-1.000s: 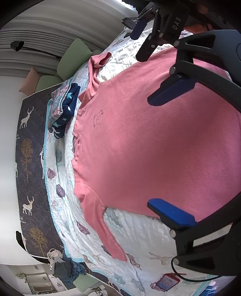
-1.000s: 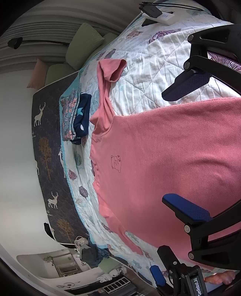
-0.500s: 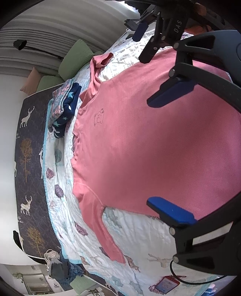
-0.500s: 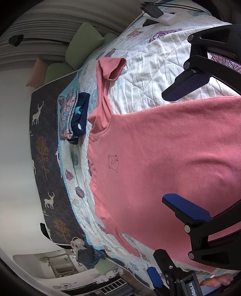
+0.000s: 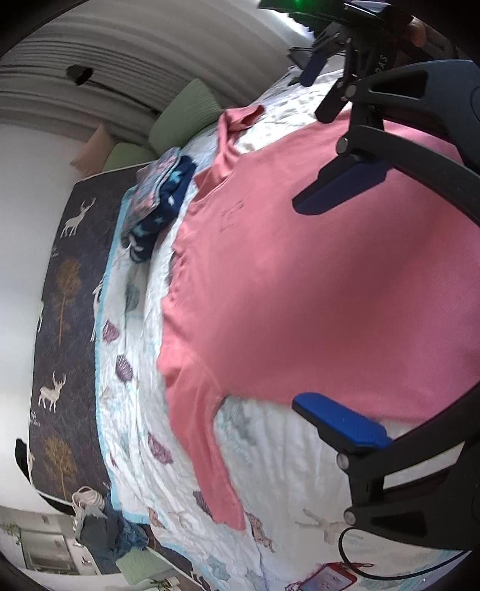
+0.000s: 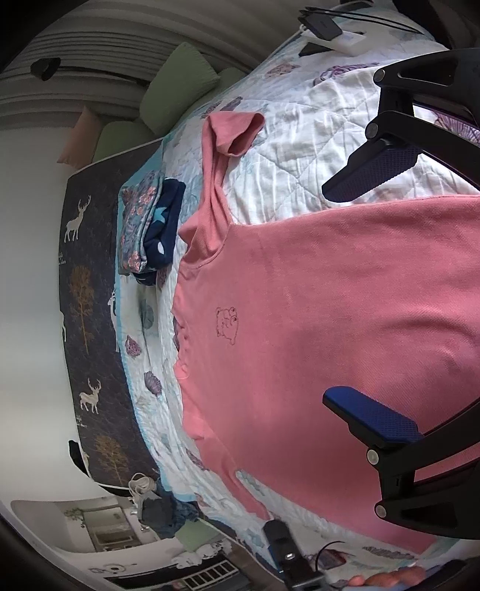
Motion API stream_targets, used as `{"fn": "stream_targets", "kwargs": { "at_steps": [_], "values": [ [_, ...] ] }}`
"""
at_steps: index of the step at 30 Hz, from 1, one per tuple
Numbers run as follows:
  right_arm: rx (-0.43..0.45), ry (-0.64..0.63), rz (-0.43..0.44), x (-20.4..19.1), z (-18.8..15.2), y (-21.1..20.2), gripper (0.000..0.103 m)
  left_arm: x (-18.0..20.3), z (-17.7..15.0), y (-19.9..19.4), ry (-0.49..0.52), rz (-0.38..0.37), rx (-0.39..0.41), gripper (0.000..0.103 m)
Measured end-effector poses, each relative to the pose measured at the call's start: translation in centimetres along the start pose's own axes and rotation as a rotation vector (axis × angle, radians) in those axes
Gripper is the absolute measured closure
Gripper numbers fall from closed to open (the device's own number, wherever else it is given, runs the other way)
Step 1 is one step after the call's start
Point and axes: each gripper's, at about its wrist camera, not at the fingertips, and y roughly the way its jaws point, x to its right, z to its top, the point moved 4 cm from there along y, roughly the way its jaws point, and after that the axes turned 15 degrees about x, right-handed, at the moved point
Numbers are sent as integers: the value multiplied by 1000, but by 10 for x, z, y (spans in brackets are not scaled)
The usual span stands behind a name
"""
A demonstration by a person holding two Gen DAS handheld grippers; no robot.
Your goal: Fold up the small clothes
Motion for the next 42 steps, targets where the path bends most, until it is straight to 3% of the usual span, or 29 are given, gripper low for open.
{"fn": "stream_targets", "kwargs": {
  "at_steps": [4, 7, 13, 17, 21, 25, 28, 31, 33, 35, 37, 41, 42],
  "values": [
    [-1, -14, 3, -4, 5, 8, 1, -24, 12, 8, -57, -28, 9, 6],
    [-3, -17, 5, -5, 7, 12, 1, -72, 24, 21, -208, -46, 51, 6],
    [-27, -25, -25, 1, 5, 23, 1, -211, 15, 74, -554, 145, -28, 7],
    [-55, -15, -39, 4, 4, 37, 1, -282, -7, 111, -776, 191, -89, 18],
    [-67, -33, -46, -1, 4, 51, 1, -319, -20, 143, -911, 220, -102, 22],
    [-59, -57, -45, -9, 8, 62, 1, -349, -24, 168, -972, 285, -86, 22],
    [-71, -69, -42, -14, 10, 74, 1, -370, -30, 181, -1071, 270, -61, 41],
    [-87, -74, -42, -16, 8, 83, 1, -389, -37, 192, -1197, 251, -31, 45],
    [-95, -78, -41, -17, 7, 88, 1, -399, -36, 199, -1210, 268, -10, 51],
    [-101, -79, -38, -17, 5, 92, 1, -404, -36, 204, -1196, 282, -25, 93],
    [-110, -74, -37, -15, 3, 97, 1, -401, -27, 199, -1188, 272, -6, 93],
    [-106, -47, -40, -5, 4, 97, 1, -374, 36, 164, -945, 297, 87, 97],
    [-99, -40, -42, -2, 6, 97, 1, -359, 59, 157, -893, 251, 129, 97]
  ]
}}
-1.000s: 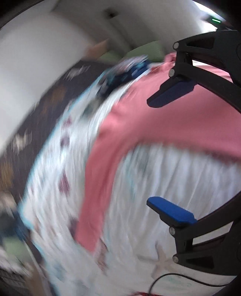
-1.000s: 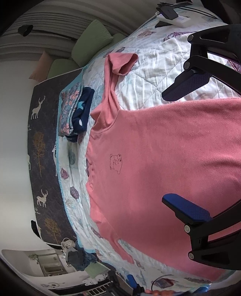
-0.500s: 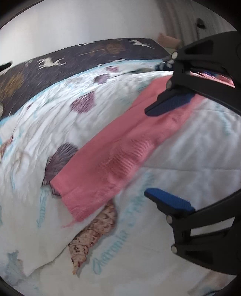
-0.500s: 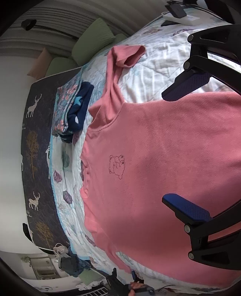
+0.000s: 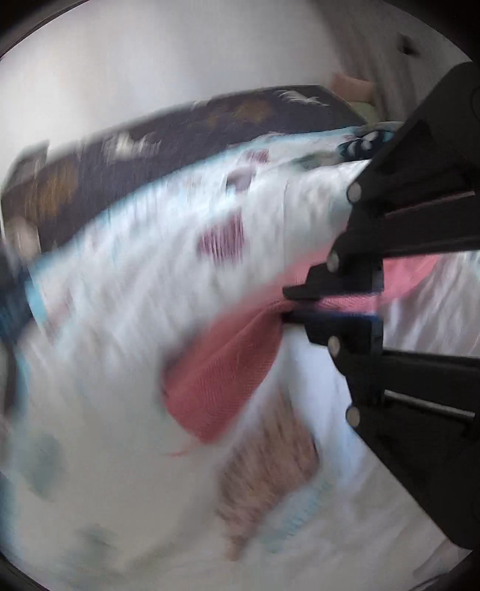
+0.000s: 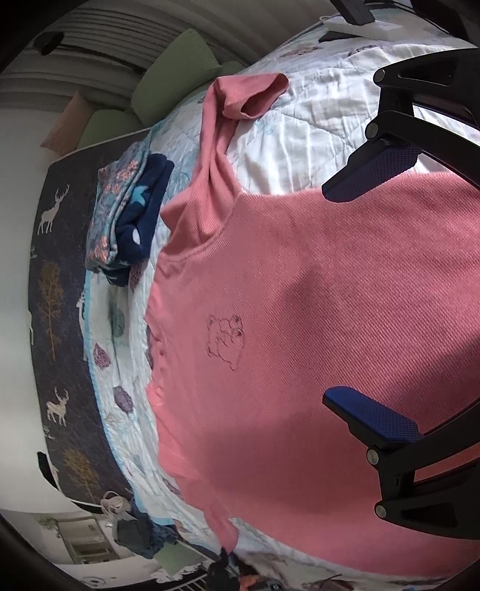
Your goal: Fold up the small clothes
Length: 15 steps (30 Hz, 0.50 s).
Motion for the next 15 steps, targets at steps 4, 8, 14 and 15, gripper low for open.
{"fn": "stream_targets", "kwargs": {
  "at_steps": [4, 8, 14, 15],
  "values": [
    [16, 55, 3, 13, 4, -3, 1, 131, -16, -51, 292, -229, 62, 97],
    [34, 121, 12, 28, 4, -11, 1, 240, -98, -92, 547, -450, -14, 97],
    [22, 182, -11, 59, -1, -13, 1, 286, -287, -106, 892, -568, -360, 68],
    [18, 199, -8, 64, -1, -12, 1, 281, -309, -103, 926, -544, -411, 64]
  ]
}}
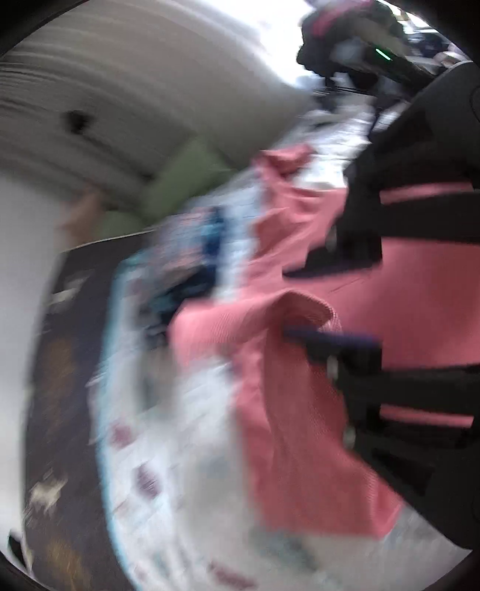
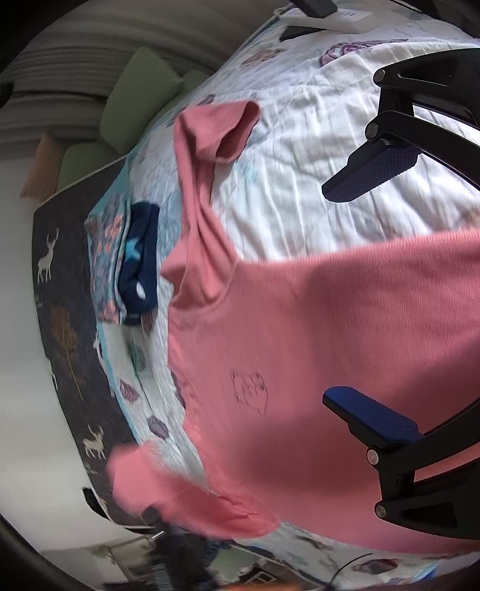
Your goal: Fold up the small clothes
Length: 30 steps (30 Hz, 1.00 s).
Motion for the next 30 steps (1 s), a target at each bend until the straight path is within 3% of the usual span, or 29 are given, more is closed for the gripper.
{"fn": "stream_targets", "kwargs": {
  "at_steps": [3, 4, 5, 7, 10, 12, 14, 19, 23, 26, 28, 29, 30],
  "values": [
    [-2, 36, 26, 11, 4, 0, 1, 11, -28, -1, 54, 26, -65, 64],
    [-1, 35, 36, 13, 5, 1, 1, 9, -29, -8, 76, 36, -53, 61],
    [0, 28, 47, 13, 7, 2, 1, 8, -30, -17, 111, 65, -29, 50],
    [-4, 17, 71, 13, 11, 7, 1, -4, -31, -34, 191, 171, 34, 37],
    [-39, 81, 164, 8, 20, 22, 1, -26, -39, -55, 254, 305, 53, 36],
    [-66, 145, 255, 2, 27, 38, 2, -53, -52, -59, 222, 362, 24, 36],
    [-96, 201, 283, -1, 33, 58, 3, -77, -64, -63, 155, 407, -8, 36],
    [-203, 359, 408, -13, 41, 111, 16, -125, -91, -63, -22, 472, -71, 36],
    [-241, 498, 452, -21, 43, 140, 17, -146, -98, -54, -65, 526, -86, 36],
    [-229, 481, 456, -35, 52, 151, 18, -159, -93, -48, -111, 534, -68, 36],
    [-228, 444, 458, -50, 58, 157, 30, -162, -89, -42, -115, 540, -63, 36],
    [-242, 420, 457, -58, 59, 162, 54, -163, -88, -37, -113, 548, -65, 36],
    [-271, 405, 450, -65, 59, 167, 90, -164, -87, -35, -111, 557, -67, 36]
  ]
}}
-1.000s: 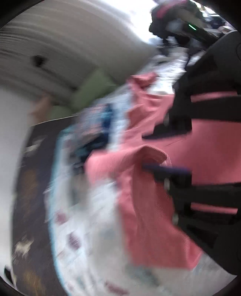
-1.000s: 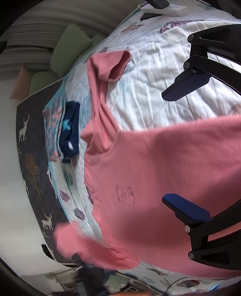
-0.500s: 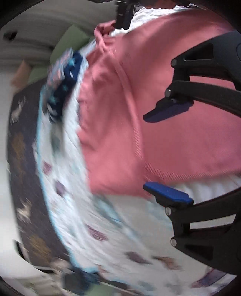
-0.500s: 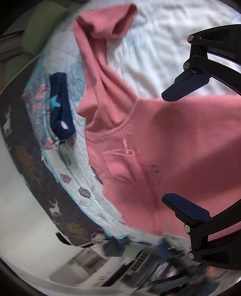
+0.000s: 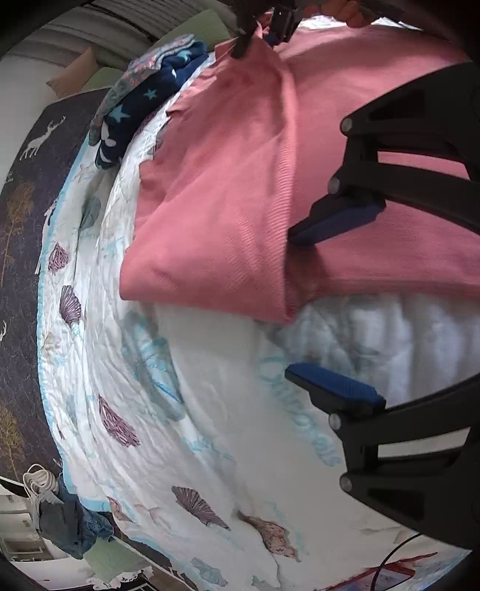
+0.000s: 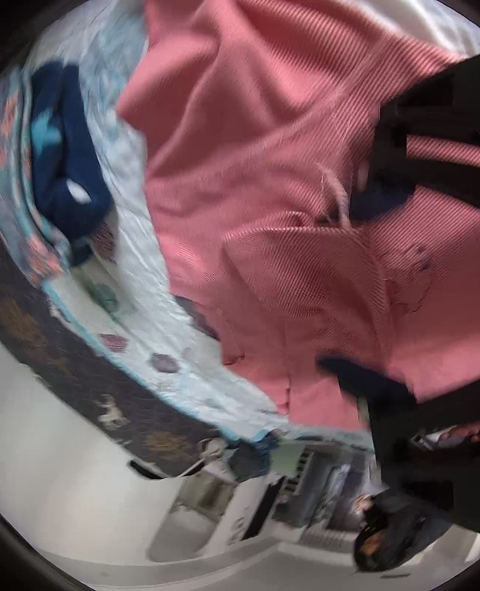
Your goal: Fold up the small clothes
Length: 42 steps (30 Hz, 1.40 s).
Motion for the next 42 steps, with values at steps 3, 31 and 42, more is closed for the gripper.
{"fn": "stream_targets", "kwargs": {
  "at_steps": [3, 31, 42],
  "values": [
    [3, -7, 7, -9, 6, -4, 99, 1, 0, 2, 20, 30, 14, 35],
    [128, -212, -37, 3, 7, -68, 86, 68, 46, -43, -23, -171, 168, 36],
    [201, -69, -126, 63, 10, -91, 89, 14, 30, 29, -25, 113, 38, 34]
  ]
}}
